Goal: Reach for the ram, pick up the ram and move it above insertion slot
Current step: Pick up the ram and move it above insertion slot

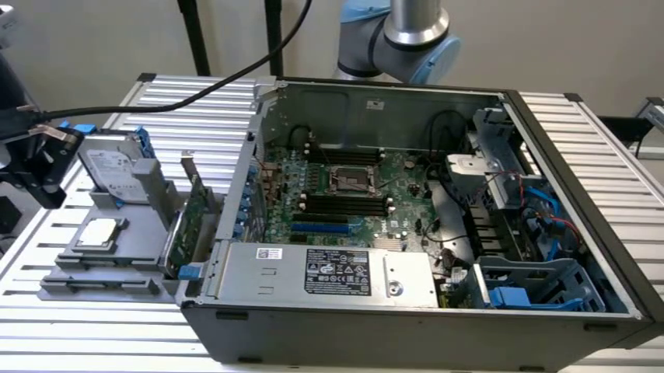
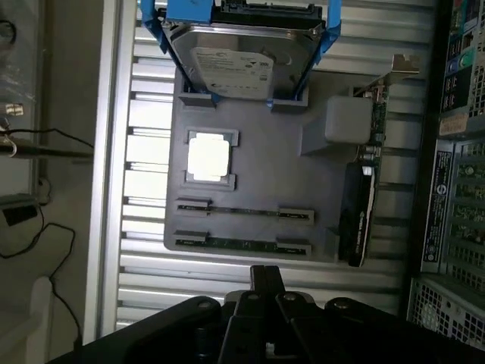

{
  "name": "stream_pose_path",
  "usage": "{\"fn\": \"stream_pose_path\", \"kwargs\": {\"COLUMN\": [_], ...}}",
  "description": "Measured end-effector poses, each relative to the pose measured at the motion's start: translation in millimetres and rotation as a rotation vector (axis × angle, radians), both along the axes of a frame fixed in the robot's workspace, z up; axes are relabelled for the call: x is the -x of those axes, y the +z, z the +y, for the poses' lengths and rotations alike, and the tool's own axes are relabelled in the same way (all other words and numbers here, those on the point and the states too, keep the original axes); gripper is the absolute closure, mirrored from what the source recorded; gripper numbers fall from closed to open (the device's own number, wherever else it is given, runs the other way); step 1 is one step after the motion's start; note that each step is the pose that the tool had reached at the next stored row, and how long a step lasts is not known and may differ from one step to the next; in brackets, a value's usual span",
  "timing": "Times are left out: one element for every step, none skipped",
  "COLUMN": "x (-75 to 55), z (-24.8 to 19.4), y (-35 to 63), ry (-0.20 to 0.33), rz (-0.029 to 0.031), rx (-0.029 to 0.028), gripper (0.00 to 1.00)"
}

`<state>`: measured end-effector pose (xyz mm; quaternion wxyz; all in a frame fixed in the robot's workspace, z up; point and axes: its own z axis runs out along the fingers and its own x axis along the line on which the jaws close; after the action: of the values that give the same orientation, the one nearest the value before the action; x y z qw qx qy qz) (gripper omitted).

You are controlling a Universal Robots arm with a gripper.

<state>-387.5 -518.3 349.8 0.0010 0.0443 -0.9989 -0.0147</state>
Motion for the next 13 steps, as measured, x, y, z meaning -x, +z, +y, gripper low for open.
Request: {"fn": "stream_pose_path", "kwargs": {"x": [0.0, 0.0, 0.0, 0.0, 0.0, 0.0, 0.0, 0.0, 0.0, 0.0, 0.0, 0.0, 0.0], "z": [0.0, 0.0, 0.0, 0.0, 0.0, -0.1, 0.0, 0.0, 0.0, 0.0, -0.1, 0.0, 0.0], "y": [-0.6, -1.1, -1.6, -2.2, -2.7, -3.2, -3.7, -4.2, -4.6, -5.1, -5.6, -6.1, -6.6], "ry": [0.018, 0.036, 0.054, 0.072, 0.09, 0.11, 0.128, 0.146, 0.164, 0.182, 0.2, 0.218, 0.236], "rz": [0.0, -0.0001, 0.0, -0.0001, -0.0001, 0.0, 0.0, 0.0, 0.0, 0.0, -0.0001, -0.0001, 0.0], "rx": [-0.0001, -0.0001, -0.0001, -0.0001, -0.0001, -0.0001, -0.0001, -0.0001, -0.0001, -0.0001, -0.0001, -0.0001, -0.0001], "gripper": [0.89, 0.89, 0.89, 0.89, 0.89, 0.89, 0.89, 0.89, 0.89, 0.89, 0.89, 0.89, 0.89]}}
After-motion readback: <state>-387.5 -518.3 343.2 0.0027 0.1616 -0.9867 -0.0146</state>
